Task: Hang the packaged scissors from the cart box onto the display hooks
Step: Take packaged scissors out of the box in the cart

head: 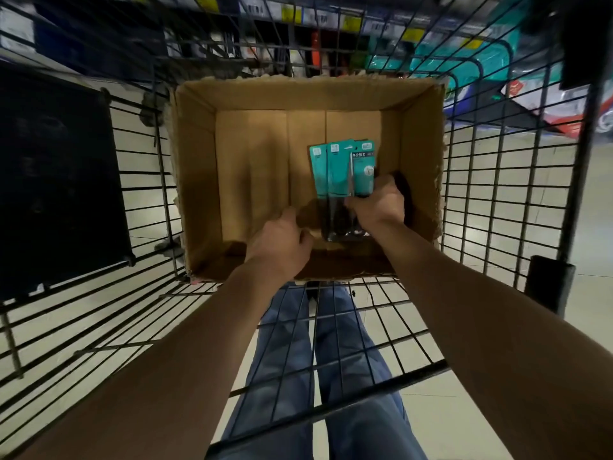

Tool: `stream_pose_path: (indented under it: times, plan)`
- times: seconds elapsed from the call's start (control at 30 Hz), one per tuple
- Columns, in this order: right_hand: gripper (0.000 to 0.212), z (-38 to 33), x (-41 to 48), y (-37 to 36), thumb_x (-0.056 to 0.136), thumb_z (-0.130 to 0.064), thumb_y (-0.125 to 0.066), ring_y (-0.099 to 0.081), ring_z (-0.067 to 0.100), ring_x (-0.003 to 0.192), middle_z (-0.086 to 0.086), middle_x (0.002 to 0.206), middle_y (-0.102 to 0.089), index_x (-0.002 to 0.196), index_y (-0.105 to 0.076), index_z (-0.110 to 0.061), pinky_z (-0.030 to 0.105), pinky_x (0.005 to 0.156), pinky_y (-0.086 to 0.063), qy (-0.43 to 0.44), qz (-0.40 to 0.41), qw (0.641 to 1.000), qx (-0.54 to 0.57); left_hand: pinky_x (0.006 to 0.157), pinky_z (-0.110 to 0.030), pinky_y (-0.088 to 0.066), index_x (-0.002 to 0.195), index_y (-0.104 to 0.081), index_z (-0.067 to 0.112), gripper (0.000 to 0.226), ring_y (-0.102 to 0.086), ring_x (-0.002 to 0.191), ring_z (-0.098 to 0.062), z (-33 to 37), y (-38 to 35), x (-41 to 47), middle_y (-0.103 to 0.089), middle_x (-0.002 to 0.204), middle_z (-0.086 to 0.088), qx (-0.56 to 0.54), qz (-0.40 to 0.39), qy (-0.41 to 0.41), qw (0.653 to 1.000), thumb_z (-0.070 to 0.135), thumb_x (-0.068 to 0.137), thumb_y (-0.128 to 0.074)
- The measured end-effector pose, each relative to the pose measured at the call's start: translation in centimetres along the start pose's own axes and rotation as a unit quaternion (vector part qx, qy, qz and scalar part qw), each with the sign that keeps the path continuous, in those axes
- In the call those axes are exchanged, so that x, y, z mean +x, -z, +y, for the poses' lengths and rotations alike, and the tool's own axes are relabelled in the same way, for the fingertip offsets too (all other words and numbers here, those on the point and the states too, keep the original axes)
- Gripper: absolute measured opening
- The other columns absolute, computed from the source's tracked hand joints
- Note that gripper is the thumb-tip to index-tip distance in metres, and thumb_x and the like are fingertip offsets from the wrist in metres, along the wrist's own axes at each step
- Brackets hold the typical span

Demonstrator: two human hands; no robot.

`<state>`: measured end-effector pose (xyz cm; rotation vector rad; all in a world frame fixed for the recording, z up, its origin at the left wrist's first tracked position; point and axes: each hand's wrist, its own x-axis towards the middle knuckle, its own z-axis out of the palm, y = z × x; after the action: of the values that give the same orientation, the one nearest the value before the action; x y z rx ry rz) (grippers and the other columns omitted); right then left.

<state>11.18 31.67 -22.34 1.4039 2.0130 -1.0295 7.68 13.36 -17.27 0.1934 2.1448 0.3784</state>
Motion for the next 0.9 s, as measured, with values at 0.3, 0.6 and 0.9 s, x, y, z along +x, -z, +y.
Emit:
stream_pose_path:
  times: [0.3,0.6,0.9]
  plan:
    - [0.031,1.2,0.2,0.1,0.076,-0.020,-0.075,-0.072,0.018,0.098,-0.005,0.107,-0.075,0.106,-0.069,-0.027,0.042,0.083,-0.063,-0.024,-0.047,0.991,0.121,0.072,-0.037,-0.059,0.134,-0.052,0.018,0.036,-0.063,0.082,-0.015,-0.1,0.2,2.9,-0.068,0.111,-0.004,-0.056,0.019,0.041,0.997,0.031,0.101,-0.057]
    - [0.031,1.2,0.1,2.2,0.091,-0.019,-0.064,-0.072,0.015,0.097,-0.007,0.110,-0.073,0.120,-0.063,-0.030,0.040,0.086,-0.062,-0.001,-0.036,0.982,0.185,0.070,-0.032,-0.054,0.137,-0.054,0.020,0.042,-0.067,0.096,-0.021,0.8,-2.3,7.1,-0.069,0.121,-0.004,-0.095,0.055,0.031,0.994,0.030,0.097,-0.064]
    - [0.033,1.2,-0.8,3.3,0.098,-0.014,-0.051,-0.066,0.023,0.111,0.001,0.120,-0.070,0.128,-0.060,-0.025,0.034,0.095,-0.055,0.026,-0.004,0.996,0.082,0.089,-0.042,-0.060,0.136,-0.050,0.017,0.088,-0.062,0.114,-0.019,1.8,-4.8,8.8,-0.060,0.130,-0.003,-0.189,0.096,0.097,0.972,0.054,0.065,-0.086]
